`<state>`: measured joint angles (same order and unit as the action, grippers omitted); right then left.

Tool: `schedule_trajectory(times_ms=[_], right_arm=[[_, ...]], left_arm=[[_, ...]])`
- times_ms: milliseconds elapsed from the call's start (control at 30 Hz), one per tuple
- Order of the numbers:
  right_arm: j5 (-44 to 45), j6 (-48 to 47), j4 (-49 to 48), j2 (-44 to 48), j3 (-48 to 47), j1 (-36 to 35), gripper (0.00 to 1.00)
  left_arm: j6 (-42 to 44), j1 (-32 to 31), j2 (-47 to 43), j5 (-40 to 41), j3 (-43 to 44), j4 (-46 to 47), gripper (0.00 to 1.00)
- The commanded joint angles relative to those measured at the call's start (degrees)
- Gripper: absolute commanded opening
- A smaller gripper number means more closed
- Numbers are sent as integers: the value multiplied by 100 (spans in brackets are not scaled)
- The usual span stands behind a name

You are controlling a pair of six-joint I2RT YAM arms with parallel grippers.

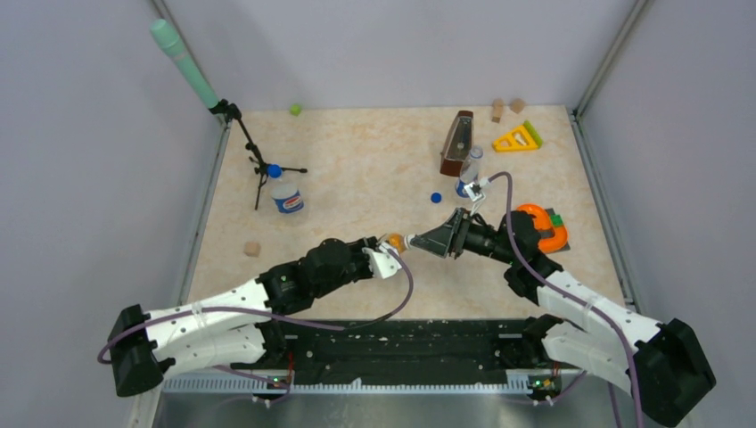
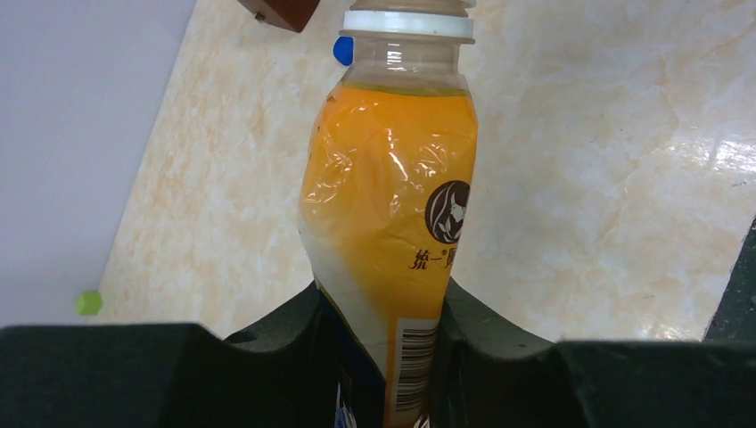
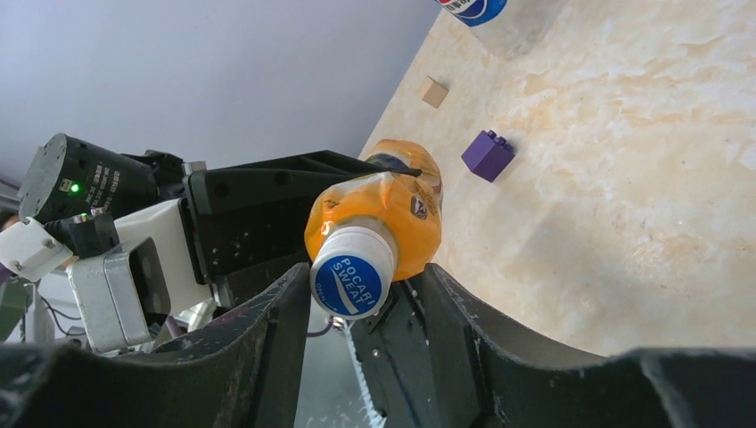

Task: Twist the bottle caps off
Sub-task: Unscrew the bottle cap from the plastic bottle.

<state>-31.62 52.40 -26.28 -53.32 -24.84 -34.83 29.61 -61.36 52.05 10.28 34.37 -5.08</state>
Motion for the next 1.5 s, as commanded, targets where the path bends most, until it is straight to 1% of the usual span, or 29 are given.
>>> schedule_trajectory(times_ms=[0, 100, 200, 233, 267, 300, 333, 400, 500, 567, 700, 833, 1000, 1133, 1200, 1233, 1300, 1333, 1367, 1467], right_arm=[[60, -122, -37, 87, -127, -59, 48], [68, -155, -63, 48, -120, -59, 46], [119, -154, -122, 4, -108, -59, 46], [142, -152, -154, 13, -102, -59, 41], [135, -154, -193, 7, -88, -59, 33], [124, -155, -208, 3, -91, -59, 28], [113, -175, -198, 1, -104, -60, 26], [89, -220, -186, 6, -95, -63, 11], [-38, -422, -189, 19, -75, -59, 3], [-212, -645, -164, 50, -79, -59, 2], [-445, -1160, -42, 275, -36, -59, 0], [-662, -1583, -81, 529, 98, -59, 0], [-1173, -2111, 191, 742, 121, -59, 0], [-1378, -2432, 308, 791, 147, -59, 0], [-1447, -2647, 506, 806, 119, -59, 0], [-1360, -2700, 631, 825, 77, -59, 6], [-1109, -2672, 808, 860, 43, -59, 29], [-1005, -2591, 798, 866, 56, -60, 39], [-890, -2477, 769, 889, 55, -59, 45], [-447, -1976, 605, 988, 94, -59, 57]], left_arm=[[105, -46, 60, 141, 64, 331, 0], [122, -47, 108, 76, 85, 323, 0], [166, -51, 127, -22, 87, 311, 0], [178, -51, 133, -26, 92, 292, 0], [177, -51, 138, -23, 96, 275, 0], [177, -51, 131, -8, 92, 264, 0], [173, -51, 130, 18, 84, 262, 0], [172, -52, 130, 50, 70, 270, 0], [60, -51, 137, 21, 83, 260, 0], [-180, -51, 131, -129, 139, 161, 0], [-620, 20, 217, -897, 545, -372, 0], [-945, 484, 294, -2508, 775, -747, 0], [-1174, 1120, 369, -3935, 995, -1123, 0], [-1157, 1328, 719, -4666, 1358, -1708, 0], [-1120, 1355, 917, -4798, 1538, -1953, 0], [-1059, 1353, 992, -4771, 1605, -2051, 0], [-972, 1355, 1074, -4522, 1648, -2123, 0], [-995, 1355, 1076, -4312, 1594, -2029, 0], [-1011, 1348, 1038, -4080, 1506, -1903, 0], [-1004, 1345, 831, -3501, 1165, -1449, 0]])
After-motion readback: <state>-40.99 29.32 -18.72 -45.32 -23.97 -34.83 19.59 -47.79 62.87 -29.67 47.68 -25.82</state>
